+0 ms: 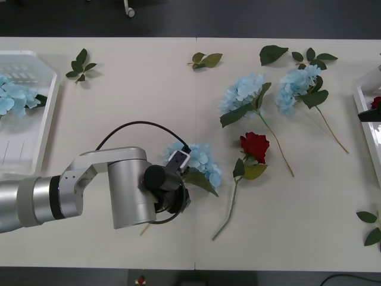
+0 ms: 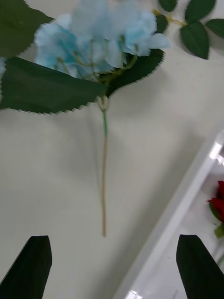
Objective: Put the red flowers into the right box and the blue flowers into the left box
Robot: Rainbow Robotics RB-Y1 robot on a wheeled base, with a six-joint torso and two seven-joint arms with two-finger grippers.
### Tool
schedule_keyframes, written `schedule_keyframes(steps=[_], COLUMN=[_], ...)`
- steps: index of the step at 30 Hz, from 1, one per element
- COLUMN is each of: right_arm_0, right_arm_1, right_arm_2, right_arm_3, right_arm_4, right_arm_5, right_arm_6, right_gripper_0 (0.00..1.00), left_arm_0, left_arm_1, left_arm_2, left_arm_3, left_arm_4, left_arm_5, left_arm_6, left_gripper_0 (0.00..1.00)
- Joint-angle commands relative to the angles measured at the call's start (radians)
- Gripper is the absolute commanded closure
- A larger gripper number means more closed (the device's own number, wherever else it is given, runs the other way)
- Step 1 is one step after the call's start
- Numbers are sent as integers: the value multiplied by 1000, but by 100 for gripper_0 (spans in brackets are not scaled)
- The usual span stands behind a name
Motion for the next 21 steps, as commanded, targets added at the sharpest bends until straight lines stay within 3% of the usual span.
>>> schedule_keyframes(steps=[1,6,11,16,21], right_arm_0=[0,-17,-43,-148,-266], right_arm_1=[-39,10,95,190,270], right_arm_2=[-10,-10,7,120,220], right_arm_3=[-116,-179,-141,-58,62], right_arm_4=[95,204,325,457,466], right_arm_5=[-4,0,6,6,-12], right_arm_6=[-172,-337,-419,-443,-440], right_gripper_0=[23,23,23,23,23], left_arm_0=[-51,-53,-53,-59,-59], left_arm_1=[-3,-3,-4,-12,-21], left_arm_2=[-28,-40,-44,-62,-62], left_arm_3=[-1,15,28,47,58], left_arm_4=[-8,-10,-10,-13,-15], left_arm_5=[-4,-4,-4,-4,-4], left_arm_6=[-2,-2,-2,-2,-4], left_gripper_0=[0,0,0,0,0])
